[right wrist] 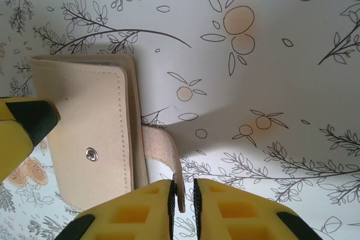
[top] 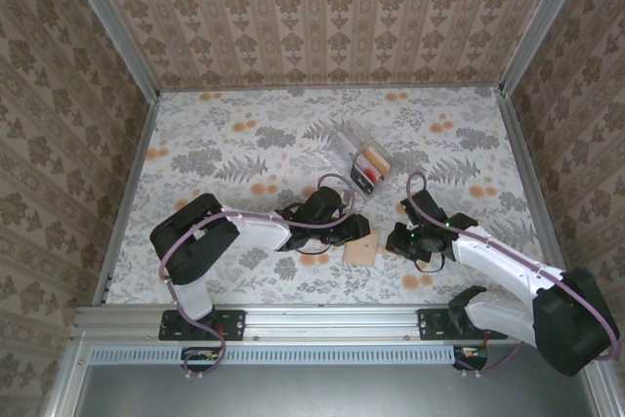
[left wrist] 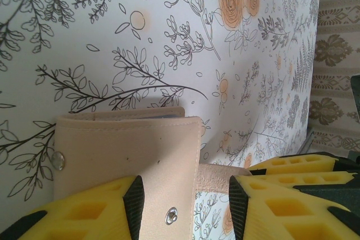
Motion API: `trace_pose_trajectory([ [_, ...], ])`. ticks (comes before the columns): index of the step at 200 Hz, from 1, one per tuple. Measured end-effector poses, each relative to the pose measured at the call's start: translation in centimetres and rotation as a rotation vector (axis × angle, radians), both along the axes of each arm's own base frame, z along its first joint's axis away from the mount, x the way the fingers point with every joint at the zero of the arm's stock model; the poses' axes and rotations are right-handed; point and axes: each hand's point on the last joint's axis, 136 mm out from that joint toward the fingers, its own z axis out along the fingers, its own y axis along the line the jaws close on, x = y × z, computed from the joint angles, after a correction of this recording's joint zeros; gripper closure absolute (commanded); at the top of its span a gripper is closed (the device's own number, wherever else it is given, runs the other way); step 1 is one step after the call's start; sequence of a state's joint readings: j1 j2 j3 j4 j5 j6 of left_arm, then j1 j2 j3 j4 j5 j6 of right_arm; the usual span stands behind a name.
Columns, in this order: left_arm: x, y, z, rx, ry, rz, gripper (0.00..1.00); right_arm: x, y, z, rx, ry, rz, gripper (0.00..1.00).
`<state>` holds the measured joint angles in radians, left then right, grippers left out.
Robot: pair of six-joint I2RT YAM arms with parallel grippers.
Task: Put the credit cards into the card holder
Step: Close the button on the card holder.
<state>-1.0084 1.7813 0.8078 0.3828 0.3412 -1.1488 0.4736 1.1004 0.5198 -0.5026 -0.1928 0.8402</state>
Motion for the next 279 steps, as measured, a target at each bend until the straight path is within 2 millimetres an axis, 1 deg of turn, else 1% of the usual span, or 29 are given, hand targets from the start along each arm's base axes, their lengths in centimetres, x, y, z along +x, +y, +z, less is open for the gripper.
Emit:
trace_pose_trajectory([
  [16, 0.0, 0.0, 0.0, 0.0, 0.0, 0.0, 0.53, 0.0, 0.0, 0.1, 0.003, -0.001, 0.002, 0.85],
  [74, 0.0, 0.0, 0.0, 0.0, 0.0, 0.0, 0.53, -0.2, 0.0, 0.3, 0.004, -0.005, 0.005, 0.89],
  [84, 0.0, 0.0, 0.0, 0.0, 0.0, -0.001, 0.53, -0.3, -0.1, 0.3, 0.003, -0.002, 0.005, 0.93],
  [105, -0.1, 0.0, 0.0, 0.0, 0.0, -0.002, 0.53, -0.4, 0.0, 0.3, 0.007, -0.003, 0.011, 0.96],
  [135, -0.2, -0.1, 0.1, 0.0, -0.005, -0.008, 0.5, -0.5, 0.4, 0.5, 0.025, -0.003, 0.038, 0.98],
  [154, -0.3, 0.2, 0.2, 0.016, -0.02, -0.014, 0.47, -0.6, 0.6, 0.6, 0.033, -0.012, 0.065, 0.99],
  [173, -0.4, 0.8, 0.9, 0.042, -0.05, -0.02, 0.43, -0.5, 0.7, 0.8, 0.032, -0.032, 0.095, 1.0],
  [198, -0.2, 1.8, 2.9, 0.065, -0.113, -0.021, 0.4, -0.4, 0.7, 1.0, 0.029, -0.059, 0.146, 1.0],
  [223, 0.1, 2.7, 4.1, 0.084, -0.158, -0.007, 0.39, -0.2, 1.0, 1.3, 0.035, -0.089, 0.202, 1.0],
  [242, 0.4, 3.4, 3.7, 0.114, -0.162, -0.002, 0.4, 0.0, 1.3, 1.6, 0.045, -0.108, 0.24, 1.0],
  [258, 0.3, 4.1, 2.8, 0.148, -0.15, -0.002, 0.42, 0.2, 1.6, 2.0, 0.053, -0.122, 0.271, 1.0],
  [279, 0.1, 4.5, 1.7, 0.183, -0.138, -0.015, 0.44, 0.3, 2.0, 2.3, 0.062, -0.13, 0.3, 1.0],
])
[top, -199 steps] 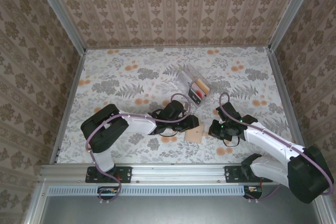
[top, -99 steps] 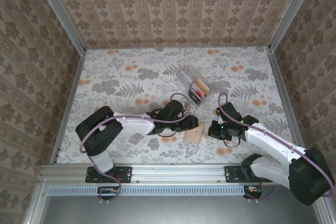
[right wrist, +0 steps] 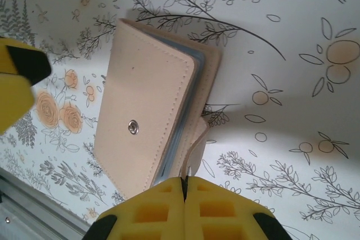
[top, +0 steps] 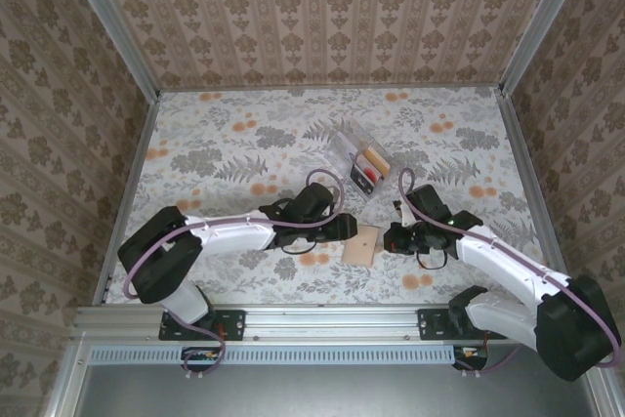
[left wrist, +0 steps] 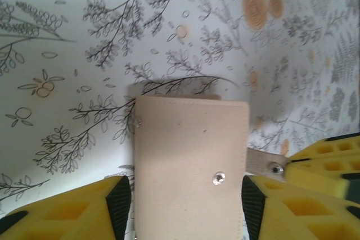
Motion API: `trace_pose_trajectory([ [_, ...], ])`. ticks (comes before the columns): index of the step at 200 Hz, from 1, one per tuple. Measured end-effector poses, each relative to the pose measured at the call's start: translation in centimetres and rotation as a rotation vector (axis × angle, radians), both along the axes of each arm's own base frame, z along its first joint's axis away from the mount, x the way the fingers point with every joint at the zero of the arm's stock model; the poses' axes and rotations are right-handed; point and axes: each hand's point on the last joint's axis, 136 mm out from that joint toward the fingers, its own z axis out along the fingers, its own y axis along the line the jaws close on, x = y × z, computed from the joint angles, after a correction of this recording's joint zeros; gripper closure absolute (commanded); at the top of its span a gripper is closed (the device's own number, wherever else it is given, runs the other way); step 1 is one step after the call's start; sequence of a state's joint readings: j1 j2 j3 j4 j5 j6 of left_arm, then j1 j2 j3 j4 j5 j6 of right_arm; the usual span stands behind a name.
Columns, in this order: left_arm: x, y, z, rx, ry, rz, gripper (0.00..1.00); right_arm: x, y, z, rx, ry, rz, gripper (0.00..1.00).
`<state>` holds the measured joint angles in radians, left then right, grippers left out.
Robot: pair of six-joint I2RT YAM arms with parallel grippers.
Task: Put the credit cards into the card holder
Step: Close the button on the card holder.
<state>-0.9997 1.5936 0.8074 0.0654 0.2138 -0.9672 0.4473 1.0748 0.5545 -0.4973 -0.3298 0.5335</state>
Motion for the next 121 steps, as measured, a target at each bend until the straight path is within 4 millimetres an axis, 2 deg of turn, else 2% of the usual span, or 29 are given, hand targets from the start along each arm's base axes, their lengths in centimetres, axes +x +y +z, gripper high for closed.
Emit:
trace_pose_trajectory([
  [54, -0.9, 0.3, -3.4, 0.079, 0.048, -0.034, 0.48, 0.0, 0.7, 0.1, 0.025, 0.024, 0.028, 1.0],
  [121, -1.4, -1.0, -4.0, 0.084, 0.059, -0.067, 0.58, 0.3, 1.9, 0.3, 0.072, 0.071, 0.03, 1.0],
])
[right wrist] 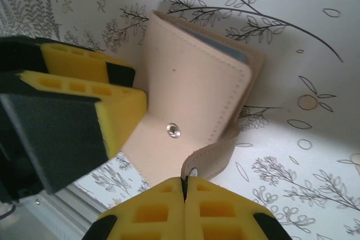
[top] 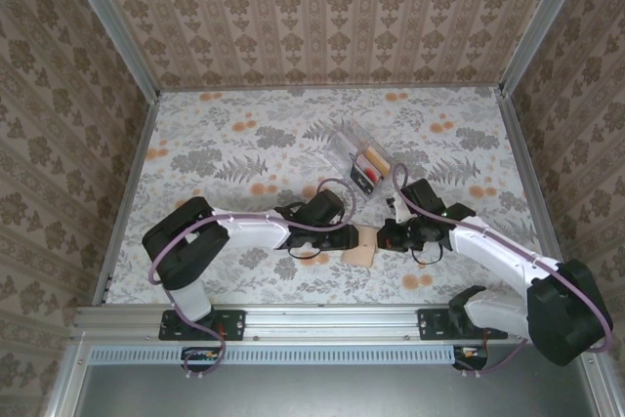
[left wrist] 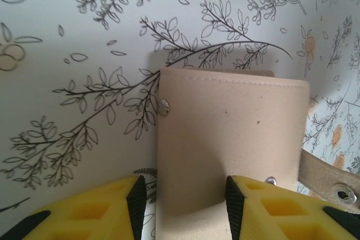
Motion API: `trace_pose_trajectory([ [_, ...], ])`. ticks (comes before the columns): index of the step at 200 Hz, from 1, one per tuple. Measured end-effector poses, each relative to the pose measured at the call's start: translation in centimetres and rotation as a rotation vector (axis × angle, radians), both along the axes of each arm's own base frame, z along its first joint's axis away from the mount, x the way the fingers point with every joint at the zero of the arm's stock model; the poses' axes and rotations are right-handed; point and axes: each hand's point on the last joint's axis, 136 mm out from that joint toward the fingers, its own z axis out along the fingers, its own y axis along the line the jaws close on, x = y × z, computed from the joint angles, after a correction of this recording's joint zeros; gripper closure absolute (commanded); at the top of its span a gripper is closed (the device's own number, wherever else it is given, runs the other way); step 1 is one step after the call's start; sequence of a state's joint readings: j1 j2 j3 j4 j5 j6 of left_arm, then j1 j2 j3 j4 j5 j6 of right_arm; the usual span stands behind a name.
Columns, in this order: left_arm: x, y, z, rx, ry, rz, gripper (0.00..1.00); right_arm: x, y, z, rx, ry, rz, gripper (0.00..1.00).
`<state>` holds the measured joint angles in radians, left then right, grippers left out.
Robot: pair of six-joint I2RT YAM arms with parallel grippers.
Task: Put the credit cards into the card holder
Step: Close the button on the card holder.
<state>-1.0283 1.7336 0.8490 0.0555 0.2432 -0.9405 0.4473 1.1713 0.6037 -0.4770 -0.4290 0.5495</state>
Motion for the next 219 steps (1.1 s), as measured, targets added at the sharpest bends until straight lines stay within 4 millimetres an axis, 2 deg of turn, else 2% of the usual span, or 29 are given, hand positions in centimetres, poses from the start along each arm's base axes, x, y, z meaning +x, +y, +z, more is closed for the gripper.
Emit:
trace_pose_trajectory([
  [81, 0.0, -0.6, -0.3, 0.004, 0.005, -0.008, 0.64, 0.2, 0.6, -1.0, 0.011, 0.065, -0.015, 1.0],
  [219, 0.0, -0.6, -0.3, 0.004, 0.006, -0.007, 0.65, 0.5, 1.6, -2.4, 0.02, 0.128, -0.02, 1.0],
])
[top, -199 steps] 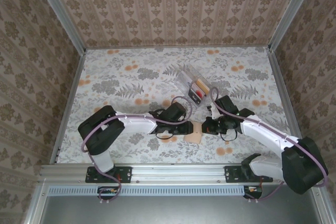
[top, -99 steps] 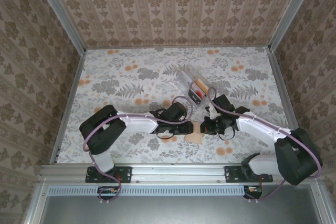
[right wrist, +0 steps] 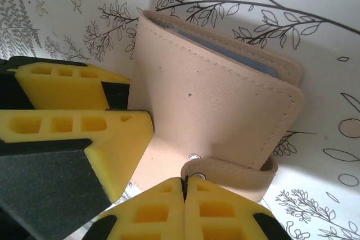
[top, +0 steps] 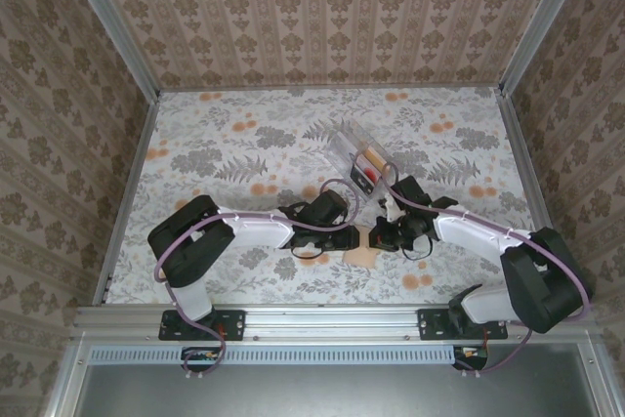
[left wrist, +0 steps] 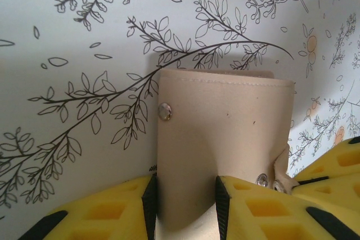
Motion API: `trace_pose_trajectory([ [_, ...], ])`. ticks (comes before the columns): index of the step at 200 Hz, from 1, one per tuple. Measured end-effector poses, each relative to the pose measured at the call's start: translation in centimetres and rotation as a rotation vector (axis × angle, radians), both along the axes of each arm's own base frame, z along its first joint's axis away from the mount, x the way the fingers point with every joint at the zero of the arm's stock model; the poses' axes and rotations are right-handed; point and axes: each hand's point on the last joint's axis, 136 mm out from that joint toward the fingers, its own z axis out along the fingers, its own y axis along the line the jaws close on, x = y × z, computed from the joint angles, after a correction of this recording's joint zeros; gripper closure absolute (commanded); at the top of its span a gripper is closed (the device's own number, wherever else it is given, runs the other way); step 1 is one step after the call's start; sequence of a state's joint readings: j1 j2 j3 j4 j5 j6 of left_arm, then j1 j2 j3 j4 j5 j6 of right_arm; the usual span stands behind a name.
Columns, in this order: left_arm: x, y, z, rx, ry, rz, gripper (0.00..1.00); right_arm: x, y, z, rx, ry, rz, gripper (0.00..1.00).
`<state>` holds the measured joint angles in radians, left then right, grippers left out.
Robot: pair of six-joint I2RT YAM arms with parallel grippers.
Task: Put the credit cards into the card holder
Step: Close the button on the card holder.
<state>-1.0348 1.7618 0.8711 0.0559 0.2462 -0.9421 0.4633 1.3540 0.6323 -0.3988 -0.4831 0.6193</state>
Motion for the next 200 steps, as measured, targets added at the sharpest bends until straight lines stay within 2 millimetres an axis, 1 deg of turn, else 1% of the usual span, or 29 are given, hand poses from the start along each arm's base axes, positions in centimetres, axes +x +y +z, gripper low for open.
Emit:
trace_pose_trajectory([
  [46, 0.0, 0.0, 0.0, 0.0, 0.003, 0.004, 0.66, 0.08, 0.28, -0.2, -0.001, 0.011, -0.003, 1.0],
  [71, 0.0, 0.0, 0.0, -0.001, 0.004, 0.005, 0.65, 0.09, 0.3, -0.63, -0.008, 0.024, -0.002, 1.0],
  [200, 0.01, 0.0, 0.0, 0.0, 0.004, 0.006, 0.66, 0.22, 0.77, -0.99, -0.026, 0.029, 0.012, 1.0],
])
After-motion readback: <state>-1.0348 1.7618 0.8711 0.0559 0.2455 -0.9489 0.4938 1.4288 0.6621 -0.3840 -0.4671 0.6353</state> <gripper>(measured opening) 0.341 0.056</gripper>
